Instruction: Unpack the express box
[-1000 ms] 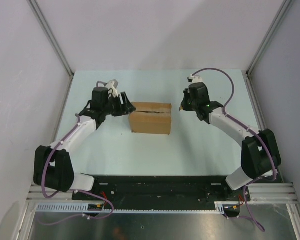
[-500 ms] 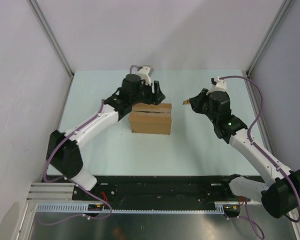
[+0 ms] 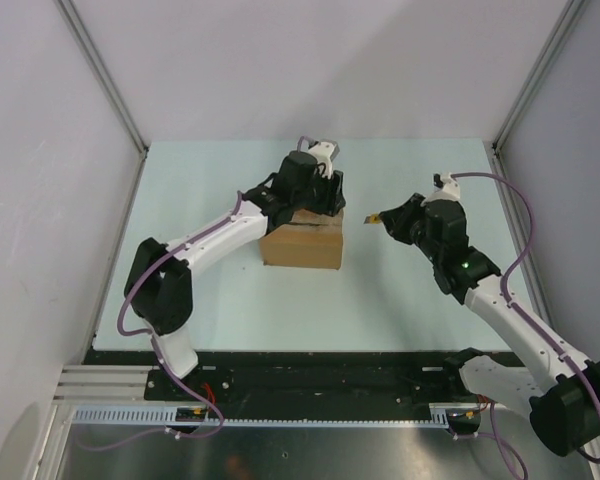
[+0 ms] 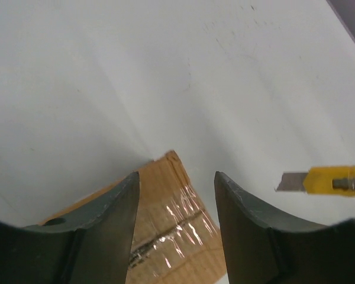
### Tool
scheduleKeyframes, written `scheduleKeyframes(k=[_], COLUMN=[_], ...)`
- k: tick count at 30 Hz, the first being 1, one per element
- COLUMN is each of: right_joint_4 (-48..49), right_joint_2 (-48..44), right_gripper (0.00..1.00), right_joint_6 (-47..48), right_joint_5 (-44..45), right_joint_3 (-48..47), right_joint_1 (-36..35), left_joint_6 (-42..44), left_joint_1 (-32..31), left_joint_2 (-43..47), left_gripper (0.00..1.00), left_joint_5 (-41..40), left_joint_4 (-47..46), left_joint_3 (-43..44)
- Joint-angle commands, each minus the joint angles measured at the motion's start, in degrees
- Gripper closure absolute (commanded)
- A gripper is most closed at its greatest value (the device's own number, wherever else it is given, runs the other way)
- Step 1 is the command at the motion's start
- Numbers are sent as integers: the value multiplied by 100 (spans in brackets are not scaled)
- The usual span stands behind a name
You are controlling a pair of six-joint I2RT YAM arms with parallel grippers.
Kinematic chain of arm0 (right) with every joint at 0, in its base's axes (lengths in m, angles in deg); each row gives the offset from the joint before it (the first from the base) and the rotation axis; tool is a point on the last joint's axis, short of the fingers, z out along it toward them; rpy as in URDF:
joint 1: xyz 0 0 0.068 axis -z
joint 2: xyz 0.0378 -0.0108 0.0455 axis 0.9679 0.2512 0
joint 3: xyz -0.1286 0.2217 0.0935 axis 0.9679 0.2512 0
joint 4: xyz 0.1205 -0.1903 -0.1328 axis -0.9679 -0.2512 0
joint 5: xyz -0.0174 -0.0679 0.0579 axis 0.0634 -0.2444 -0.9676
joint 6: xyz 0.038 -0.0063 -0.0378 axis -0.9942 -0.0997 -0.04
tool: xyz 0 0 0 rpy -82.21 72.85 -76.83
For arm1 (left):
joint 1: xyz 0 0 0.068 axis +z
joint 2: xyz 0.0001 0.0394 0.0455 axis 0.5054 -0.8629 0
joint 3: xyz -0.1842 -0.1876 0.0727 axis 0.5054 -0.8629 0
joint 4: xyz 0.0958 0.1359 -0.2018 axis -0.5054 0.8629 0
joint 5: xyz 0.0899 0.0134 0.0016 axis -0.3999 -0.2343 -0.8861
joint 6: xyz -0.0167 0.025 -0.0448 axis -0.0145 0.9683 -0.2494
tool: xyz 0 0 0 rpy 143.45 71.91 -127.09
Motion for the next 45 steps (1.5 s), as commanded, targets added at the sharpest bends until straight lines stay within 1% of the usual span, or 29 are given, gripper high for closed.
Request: scheduleKeyframes(k=[1,5,9,15,18,20,24,29,33,37,41,45], right_joint_4=[445,963,1665,2115,2369,2554,3405,3768,3803,3935,4154,4286], right_joint_2=[-154,-155,21,267,276,311,574,698,645,733,856,978], right_gripper=[100,100,100,100,100,100,100,100,100,100,100,100], right_joint_6=[-378,-729,-914,-1354,-1459,-1495,-1785,-1978,-2005,-2022,-2066,-2092], right_joint_5=[98,239,353,415,336,301,213,275,275,187,143,178], right_joint_3=[156,349,569,929,1149,1307,1623,1765,1844,1870,1896,1905], right_joint_1=[-19,-98,-273,-247,-160,-159,-159,-177,-116,-98,-89,-37], left_joint_6=[403,421,474,298,298,482,720,1010,1010,940,887,887], left_joint_1=[-37,-72,-134,-160,-213,-283,-301,-319,-310,-319,-327,-345], left_joint_2=[-81,-265,-415,-529,-503,-503,-511,-661,-810,-933,-995,-1030], left_gripper=[41,42,43,43,40,39,36,27,29,38,38,36], left_joint_5=[-643,-706,-1048,-935,-961,-1206,-1295,-1532,-1585,-1629,-1603,-1603], left_joint_4=[183,561,649,667,728,772,851,1044,1141,1229,1229,1229], left_joint_3=[487,653,680,838,874,865,838,1066,1295,1409,1453,1471])
